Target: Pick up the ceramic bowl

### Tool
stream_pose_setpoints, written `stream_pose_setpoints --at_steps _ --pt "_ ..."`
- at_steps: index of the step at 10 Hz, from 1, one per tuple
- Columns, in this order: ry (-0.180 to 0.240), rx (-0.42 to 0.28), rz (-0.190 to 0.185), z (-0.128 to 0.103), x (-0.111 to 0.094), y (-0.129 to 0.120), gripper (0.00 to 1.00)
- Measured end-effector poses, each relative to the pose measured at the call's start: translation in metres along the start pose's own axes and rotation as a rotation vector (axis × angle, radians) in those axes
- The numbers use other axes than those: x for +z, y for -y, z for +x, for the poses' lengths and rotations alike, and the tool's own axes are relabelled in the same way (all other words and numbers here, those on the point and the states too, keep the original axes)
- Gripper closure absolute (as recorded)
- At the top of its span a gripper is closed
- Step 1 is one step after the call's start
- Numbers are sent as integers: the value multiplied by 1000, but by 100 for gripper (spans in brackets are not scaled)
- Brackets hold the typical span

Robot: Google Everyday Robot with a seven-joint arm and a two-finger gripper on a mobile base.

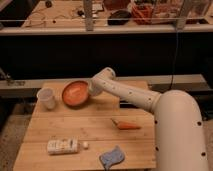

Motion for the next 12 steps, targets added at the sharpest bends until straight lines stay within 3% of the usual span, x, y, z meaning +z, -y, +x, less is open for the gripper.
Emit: stream_pose_setpoints --at_steps 12 --pt "-7 -32 39 4 -1 5 100"
